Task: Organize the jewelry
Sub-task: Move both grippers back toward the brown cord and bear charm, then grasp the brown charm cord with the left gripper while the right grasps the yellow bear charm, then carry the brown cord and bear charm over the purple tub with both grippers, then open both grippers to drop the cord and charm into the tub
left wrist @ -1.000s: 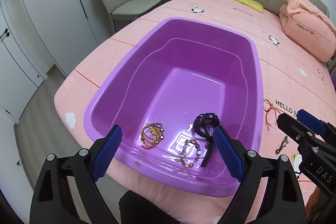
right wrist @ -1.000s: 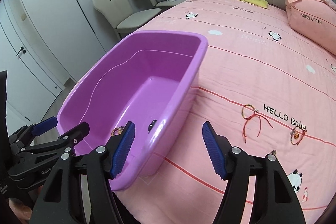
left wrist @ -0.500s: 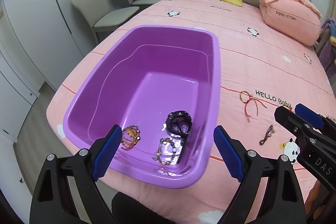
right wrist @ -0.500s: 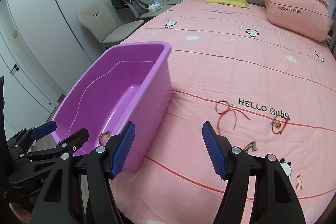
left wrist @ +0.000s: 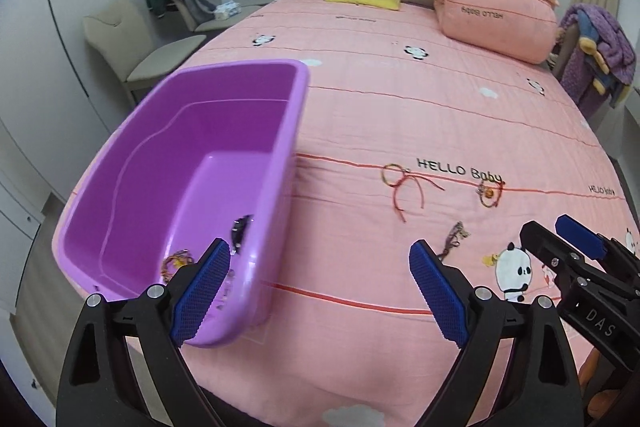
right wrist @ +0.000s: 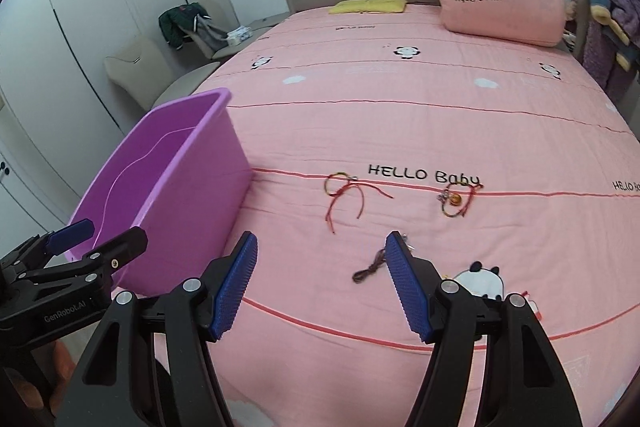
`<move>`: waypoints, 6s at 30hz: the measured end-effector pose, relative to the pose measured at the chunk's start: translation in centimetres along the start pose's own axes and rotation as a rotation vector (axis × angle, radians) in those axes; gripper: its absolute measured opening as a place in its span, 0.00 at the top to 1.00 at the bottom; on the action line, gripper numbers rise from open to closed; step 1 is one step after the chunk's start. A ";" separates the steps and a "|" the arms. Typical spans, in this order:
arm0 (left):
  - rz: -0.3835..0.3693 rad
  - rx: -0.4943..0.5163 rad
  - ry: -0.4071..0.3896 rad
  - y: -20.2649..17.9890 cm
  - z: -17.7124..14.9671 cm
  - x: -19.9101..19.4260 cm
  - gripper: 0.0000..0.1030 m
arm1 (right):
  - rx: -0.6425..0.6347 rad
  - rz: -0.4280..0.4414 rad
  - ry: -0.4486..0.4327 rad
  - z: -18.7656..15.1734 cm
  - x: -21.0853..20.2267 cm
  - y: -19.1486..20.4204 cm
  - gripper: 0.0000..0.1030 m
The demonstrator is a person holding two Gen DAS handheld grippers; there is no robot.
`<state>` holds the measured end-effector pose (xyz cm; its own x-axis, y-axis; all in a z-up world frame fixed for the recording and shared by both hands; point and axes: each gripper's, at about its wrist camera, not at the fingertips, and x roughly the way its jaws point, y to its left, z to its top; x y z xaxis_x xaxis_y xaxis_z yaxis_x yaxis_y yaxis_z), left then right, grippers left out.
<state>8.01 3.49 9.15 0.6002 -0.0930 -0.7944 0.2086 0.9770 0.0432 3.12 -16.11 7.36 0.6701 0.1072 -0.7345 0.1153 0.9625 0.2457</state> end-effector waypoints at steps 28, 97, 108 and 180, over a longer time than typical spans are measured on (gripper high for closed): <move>-0.095 0.163 0.053 -10.6 -5.2 13.7 0.13 | 0.167 -0.176 0.074 -8.7 8.9 -12.3 0.38; -0.220 0.147 0.112 -12.0 -5.9 17.7 0.90 | 0.067 -0.122 0.134 -8.9 13.3 -11.1 0.98; -0.223 0.126 0.068 -10.2 -5.5 13.2 0.90 | 0.057 -0.105 0.083 -8.4 8.5 -9.6 0.98; 0.181 -0.262 0.099 20.2 1.0 5.2 0.76 | -0.365 0.266 0.241 3.9 12.2 25.4 0.97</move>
<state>16.16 22.56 6.49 0.5289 0.0935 -0.8435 -0.1082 0.9932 0.0423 17.12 8.63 7.11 0.4486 0.3737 -0.8119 -0.3292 0.9136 0.2386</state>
